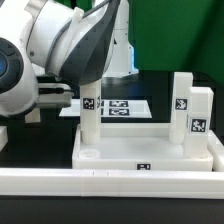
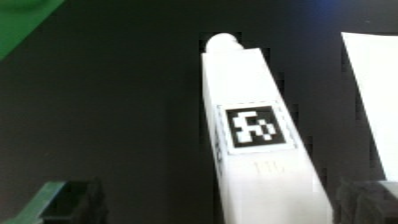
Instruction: Assemble desk
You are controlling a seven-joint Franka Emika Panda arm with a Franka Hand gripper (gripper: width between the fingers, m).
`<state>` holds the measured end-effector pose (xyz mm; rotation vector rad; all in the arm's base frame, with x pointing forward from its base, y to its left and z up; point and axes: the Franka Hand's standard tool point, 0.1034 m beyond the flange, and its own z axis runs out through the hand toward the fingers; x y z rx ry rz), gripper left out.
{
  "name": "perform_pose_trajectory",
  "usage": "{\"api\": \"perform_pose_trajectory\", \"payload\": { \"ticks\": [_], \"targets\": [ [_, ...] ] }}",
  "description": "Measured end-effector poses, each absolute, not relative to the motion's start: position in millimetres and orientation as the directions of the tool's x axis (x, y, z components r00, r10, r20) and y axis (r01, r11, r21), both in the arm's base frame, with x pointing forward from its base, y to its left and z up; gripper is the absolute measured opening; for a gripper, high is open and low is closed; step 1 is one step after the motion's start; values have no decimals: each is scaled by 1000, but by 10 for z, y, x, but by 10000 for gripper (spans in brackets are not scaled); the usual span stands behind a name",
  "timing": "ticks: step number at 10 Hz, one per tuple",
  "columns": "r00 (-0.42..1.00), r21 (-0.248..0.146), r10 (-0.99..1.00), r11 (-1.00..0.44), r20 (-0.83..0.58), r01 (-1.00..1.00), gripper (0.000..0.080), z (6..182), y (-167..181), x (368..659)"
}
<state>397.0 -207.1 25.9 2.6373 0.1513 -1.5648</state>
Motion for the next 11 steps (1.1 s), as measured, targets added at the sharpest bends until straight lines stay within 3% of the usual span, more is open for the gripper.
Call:
{"api": "perform_pose_trajectory", "payload": {
  "ticks": [2,3,4,6,7,8,11],
  "targets": [
    [476,11,48,-993,-878,121,648,261,-2070,3971],
    [476,11,48,-993,-878,121,539,261,-2070,3971],
    [476,10,49,-993,-878,121,539,261,-2070,3971],
    [477,10,50,-993,-878,122,146,260,-2070,3972],
    [477,10,50,-993,-878,122,146,260,-2070,3973],
    [477,10,50,-993,-878,122,29,260,-2071,3972],
    [479,7,53,-992,-876,124,1,286,-2074,3990]
  ]
}}
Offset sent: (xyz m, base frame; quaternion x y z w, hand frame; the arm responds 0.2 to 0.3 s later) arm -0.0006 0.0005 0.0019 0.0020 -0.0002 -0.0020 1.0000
